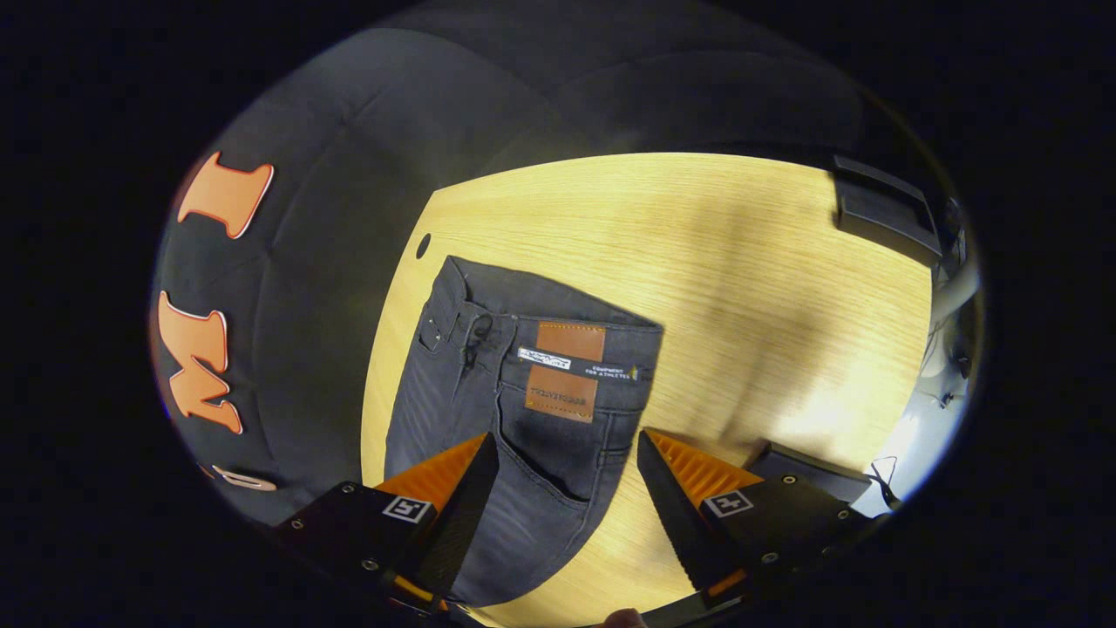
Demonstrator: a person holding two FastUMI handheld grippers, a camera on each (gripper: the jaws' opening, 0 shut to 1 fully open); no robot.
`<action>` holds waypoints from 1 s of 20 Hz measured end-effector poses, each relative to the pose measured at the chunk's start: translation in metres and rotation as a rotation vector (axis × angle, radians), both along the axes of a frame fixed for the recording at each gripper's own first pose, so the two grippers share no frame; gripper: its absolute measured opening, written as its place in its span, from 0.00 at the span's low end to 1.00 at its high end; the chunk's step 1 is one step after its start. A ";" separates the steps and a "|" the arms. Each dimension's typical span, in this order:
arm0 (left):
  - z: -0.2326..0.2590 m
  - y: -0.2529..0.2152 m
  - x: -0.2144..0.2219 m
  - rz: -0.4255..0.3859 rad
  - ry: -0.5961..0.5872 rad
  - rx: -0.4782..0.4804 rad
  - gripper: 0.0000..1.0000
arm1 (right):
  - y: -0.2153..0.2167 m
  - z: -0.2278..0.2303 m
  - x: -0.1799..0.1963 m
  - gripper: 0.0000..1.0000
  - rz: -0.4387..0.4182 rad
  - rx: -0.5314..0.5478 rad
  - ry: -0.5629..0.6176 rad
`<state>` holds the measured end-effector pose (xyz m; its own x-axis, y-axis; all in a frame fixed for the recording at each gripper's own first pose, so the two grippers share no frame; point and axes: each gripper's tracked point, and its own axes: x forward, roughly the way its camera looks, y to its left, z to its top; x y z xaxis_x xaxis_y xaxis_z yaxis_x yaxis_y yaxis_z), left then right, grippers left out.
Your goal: Grasp the waist and the cuffs of the jeans and fold them to make the two legs overlap; first hold the waist and fold one-third of the jeans toward the cuffs, then hold the cuffs and fold the remaining one-third in the same direction to finish folding.
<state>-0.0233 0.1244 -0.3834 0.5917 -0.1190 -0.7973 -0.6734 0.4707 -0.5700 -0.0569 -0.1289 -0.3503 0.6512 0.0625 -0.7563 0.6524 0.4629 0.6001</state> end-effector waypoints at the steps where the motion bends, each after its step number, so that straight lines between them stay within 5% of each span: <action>1: 0.001 -0.001 0.001 0.001 -0.001 -0.003 0.01 | 0.002 0.000 0.002 0.97 0.017 -0.009 -0.006; 5: 0.000 0.000 0.001 -0.005 0.004 -0.006 0.01 | 0.003 -0.003 0.011 0.95 0.012 -0.029 -0.025; 9: 0.001 0.000 -0.001 -0.005 0.011 -0.002 0.01 | 0.001 -0.016 0.015 0.43 0.002 -0.027 0.017; 15: 0.001 0.000 -0.003 -0.022 0.018 0.029 0.01 | 0.008 -0.017 0.023 0.01 0.071 -0.027 0.009; 20: 0.017 -0.002 -0.004 -0.026 0.010 0.034 0.01 | 0.009 0.002 0.024 0.00 0.050 0.007 -0.024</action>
<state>-0.0273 0.1223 -0.3660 0.5807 -0.1070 -0.8071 -0.6661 0.5075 -0.5466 -0.0332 -0.1204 -0.3481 0.6653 0.1007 -0.7397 0.6135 0.4908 0.6186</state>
